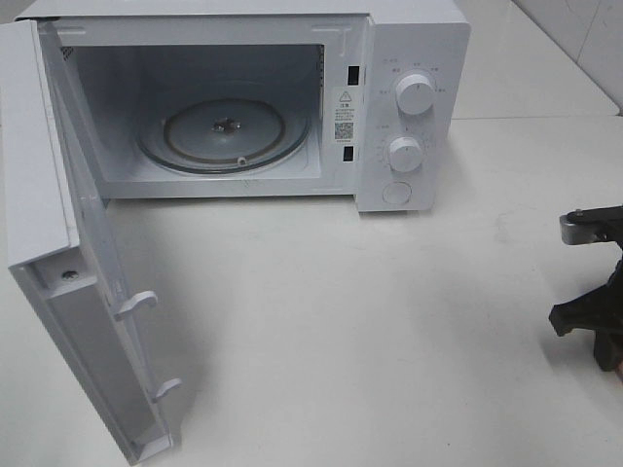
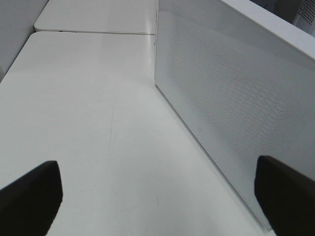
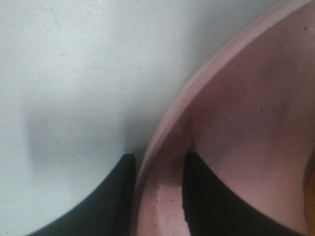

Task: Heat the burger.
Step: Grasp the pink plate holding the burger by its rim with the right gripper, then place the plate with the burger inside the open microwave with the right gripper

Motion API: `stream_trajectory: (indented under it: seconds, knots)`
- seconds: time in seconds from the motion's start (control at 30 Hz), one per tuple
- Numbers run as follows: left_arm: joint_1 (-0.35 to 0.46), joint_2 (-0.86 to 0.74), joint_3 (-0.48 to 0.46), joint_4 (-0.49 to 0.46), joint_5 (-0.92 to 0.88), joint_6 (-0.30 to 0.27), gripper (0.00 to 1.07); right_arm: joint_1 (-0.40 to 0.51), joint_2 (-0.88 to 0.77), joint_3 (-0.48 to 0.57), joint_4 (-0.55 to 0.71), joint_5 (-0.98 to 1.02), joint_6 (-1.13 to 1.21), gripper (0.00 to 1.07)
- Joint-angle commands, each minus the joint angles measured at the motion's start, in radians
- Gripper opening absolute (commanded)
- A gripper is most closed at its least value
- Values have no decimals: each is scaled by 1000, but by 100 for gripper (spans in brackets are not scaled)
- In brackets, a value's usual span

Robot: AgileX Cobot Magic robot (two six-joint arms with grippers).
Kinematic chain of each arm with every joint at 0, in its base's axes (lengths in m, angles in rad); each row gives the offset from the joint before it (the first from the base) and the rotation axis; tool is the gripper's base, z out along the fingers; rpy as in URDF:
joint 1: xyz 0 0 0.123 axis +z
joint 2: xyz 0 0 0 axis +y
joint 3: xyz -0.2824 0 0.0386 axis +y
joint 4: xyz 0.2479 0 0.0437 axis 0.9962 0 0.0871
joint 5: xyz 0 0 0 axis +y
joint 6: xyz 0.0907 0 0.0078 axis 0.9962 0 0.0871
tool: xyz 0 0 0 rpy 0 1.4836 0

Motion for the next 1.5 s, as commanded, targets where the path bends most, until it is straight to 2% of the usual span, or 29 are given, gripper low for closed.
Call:
stream_trajectory:
  seconds: [0.03, 0.1, 0.43, 0.7, 0.73, 0.87, 1.0, 1.17, 1.5]
  knots:
    - [1, -20, 3, -1, -10, 1, 98, -6, 12, 5, 6, 6, 13, 12]
    - [1, -20, 3, -1, -10, 1, 98, -5, 12, 5, 6, 8, 30, 0]
    - [1, -20, 3, -1, -10, 1, 98, 4, -1, 4, -5, 8, 67, 0]
    - [1, -20, 3, -1, -10, 1, 98, 83, -37, 5, -142, 52, 214, 0]
    - [1, -20, 3, -1, -10, 1, 98, 106, -37, 5, -195, 77, 275, 0]
    - [1, -20, 3, -1, -10, 1, 98, 157, -37, 5, -275, 113, 363, 0]
    - [1, -20, 3, -1, -10, 1, 98, 189, -37, 5, -312, 143, 403, 0]
    - [1, -20, 3, -1, -10, 1, 98, 274, -37, 5, -376, 221, 471, 0]
    - [1, -20, 3, -1, -10, 1, 98, 351, -37, 5, -468, 311, 562, 0]
